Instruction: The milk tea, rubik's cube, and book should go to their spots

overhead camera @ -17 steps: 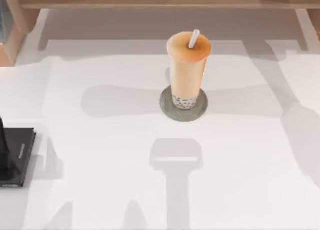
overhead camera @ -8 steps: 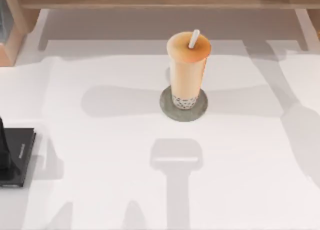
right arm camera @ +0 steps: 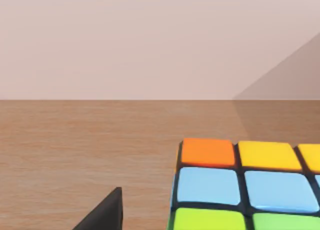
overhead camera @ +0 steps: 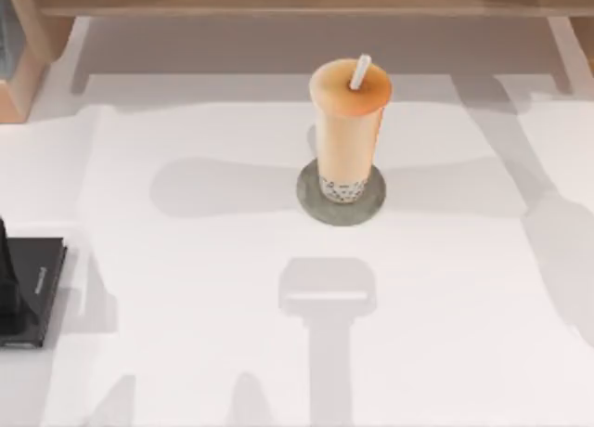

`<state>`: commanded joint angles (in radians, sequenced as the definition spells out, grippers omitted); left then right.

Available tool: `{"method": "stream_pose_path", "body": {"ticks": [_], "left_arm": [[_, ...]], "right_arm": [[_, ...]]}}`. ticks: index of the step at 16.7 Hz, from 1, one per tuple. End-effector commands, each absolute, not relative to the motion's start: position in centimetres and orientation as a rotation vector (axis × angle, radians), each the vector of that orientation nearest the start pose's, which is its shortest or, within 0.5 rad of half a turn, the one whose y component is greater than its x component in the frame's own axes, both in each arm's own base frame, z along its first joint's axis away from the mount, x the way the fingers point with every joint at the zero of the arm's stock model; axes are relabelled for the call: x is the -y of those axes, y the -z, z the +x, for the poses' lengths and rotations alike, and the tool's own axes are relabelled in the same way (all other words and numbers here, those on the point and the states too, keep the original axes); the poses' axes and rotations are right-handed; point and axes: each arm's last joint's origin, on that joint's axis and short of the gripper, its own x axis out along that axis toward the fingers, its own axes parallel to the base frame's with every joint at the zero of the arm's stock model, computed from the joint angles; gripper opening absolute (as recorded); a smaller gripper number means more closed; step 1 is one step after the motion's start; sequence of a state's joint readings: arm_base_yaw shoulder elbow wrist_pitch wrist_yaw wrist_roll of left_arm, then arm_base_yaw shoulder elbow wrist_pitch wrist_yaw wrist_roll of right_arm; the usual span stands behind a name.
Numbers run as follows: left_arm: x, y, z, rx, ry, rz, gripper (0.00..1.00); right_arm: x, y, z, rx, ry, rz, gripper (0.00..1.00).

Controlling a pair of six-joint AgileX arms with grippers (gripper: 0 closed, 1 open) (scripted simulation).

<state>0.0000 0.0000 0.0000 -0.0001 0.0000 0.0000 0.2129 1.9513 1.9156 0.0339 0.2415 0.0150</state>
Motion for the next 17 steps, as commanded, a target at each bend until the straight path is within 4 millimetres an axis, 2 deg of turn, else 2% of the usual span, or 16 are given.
{"method": "stream_pose_path", "body": {"ticks": [6, 17], "left_arm": [[0.1, -16.2, 10.3, 0.004, 0.000, 0.000, 1.00], [0.1, -16.0, 7.7, -0.002, 0.000, 0.000, 1.00]], "right_arm": [[-9.9, -39.6, 45.8, 0.002, 0.007, 0.000, 1.00], [-9.9, -39.6, 45.8, 0.002, 0.007, 0.000, 1.00]]}}
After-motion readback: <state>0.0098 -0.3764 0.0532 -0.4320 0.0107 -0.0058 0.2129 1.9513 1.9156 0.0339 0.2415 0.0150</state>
